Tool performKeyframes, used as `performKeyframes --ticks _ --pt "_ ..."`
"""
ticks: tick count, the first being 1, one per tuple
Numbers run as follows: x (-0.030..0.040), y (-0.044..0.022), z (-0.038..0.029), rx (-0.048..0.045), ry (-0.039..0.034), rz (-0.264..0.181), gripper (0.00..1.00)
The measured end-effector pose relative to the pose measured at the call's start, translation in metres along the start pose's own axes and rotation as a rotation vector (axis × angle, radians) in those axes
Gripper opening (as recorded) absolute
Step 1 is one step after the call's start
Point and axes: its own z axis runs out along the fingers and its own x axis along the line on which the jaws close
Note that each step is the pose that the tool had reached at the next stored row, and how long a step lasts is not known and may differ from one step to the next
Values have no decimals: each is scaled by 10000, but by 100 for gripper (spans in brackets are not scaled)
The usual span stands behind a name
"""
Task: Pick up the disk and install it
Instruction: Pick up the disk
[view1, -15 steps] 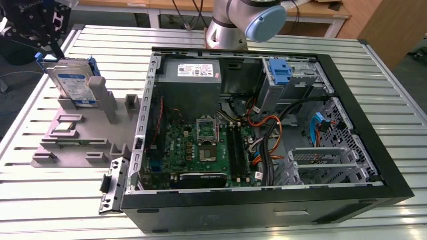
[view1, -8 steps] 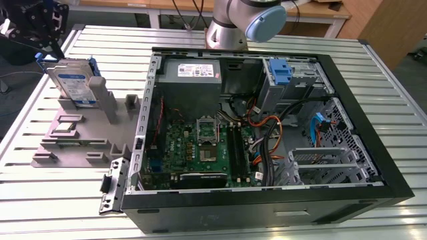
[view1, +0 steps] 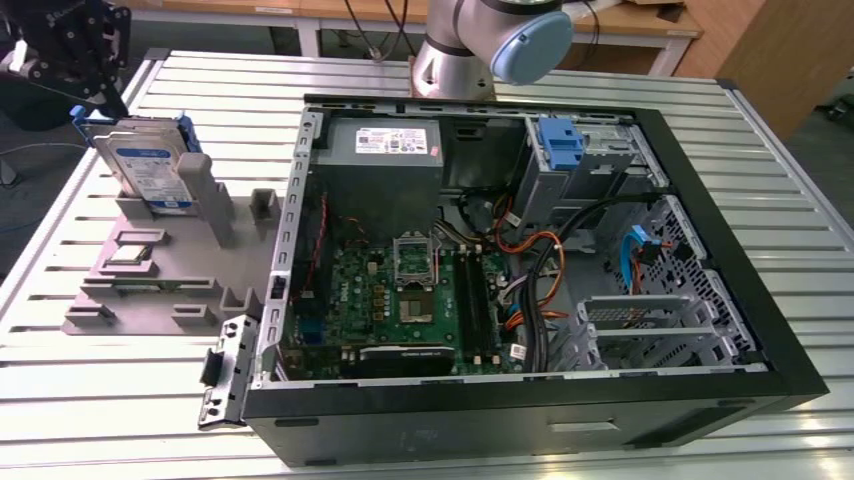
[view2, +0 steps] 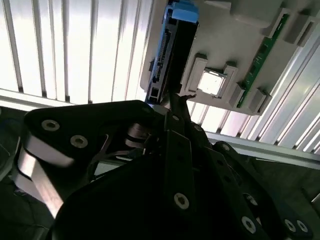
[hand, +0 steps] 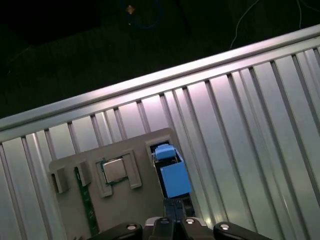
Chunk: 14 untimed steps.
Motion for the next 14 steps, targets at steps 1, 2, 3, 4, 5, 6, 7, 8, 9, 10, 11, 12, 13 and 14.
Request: performKeyframes --ticks 1,2,3,4,5,6,7,8,9,10,11,12,13,14 --pt "0 0 1 -5 8 -179 11" --pt "0 0 3 -9 16 -373 11" --pt "0 0 4 -10 24 -544 11" --pt "0 -1 7 -13 30 -718 11" --pt "0 -1 9 -16 38 -897 11" --pt "0 -1 11 -18 45 -1074 11" --pt "0 0 13 -22 51 -1234 11" --pt "0 -2 14 -24 56 -1365 11" --pt "-1 -4 15 -24 57 -1418 11" --pt "-2 -7 15 -25 58 -1425 11" --pt "-4 -14 14 -26 59 -1433 11" --pt "-6 -23 13 -27 60 -1439 11" --pt "-9 -33 13 -27 60 -1442 11" --pt "-13 -45 13 -27 60 -1446 11"
